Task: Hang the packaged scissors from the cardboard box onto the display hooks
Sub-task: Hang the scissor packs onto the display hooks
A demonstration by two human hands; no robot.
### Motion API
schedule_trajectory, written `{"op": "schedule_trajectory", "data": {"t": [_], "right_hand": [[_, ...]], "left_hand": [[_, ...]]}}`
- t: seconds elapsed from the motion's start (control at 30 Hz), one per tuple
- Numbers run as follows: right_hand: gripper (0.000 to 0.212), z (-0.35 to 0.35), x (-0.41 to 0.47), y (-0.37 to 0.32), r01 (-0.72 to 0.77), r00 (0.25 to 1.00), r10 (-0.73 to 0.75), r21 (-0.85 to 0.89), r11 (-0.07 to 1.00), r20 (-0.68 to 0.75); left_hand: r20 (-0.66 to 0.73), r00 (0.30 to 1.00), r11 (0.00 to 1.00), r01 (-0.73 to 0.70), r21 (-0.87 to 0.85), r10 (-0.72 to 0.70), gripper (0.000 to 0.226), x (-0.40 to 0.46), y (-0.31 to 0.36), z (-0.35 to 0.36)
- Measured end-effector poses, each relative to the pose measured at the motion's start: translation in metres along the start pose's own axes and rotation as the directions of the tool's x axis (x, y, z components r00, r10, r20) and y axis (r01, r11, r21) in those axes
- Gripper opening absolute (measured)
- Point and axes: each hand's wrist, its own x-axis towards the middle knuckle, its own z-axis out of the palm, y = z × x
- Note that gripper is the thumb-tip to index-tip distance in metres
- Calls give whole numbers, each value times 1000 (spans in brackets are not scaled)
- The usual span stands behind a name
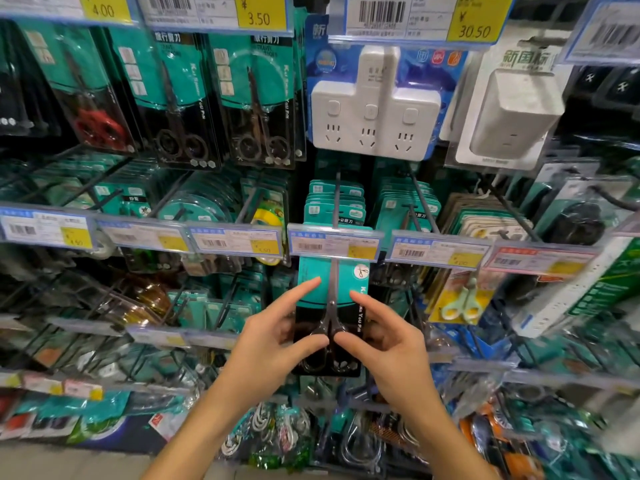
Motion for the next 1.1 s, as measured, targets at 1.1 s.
{"op": "schedule_trajectory", "data": {"t": [1.1], "right_hand": [[43, 12, 58, 37, -50, 998, 52, 71, 996, -26]], "left_hand": [[-147, 989, 992, 34, 120, -16, 62, 55, -49, -10]]}}
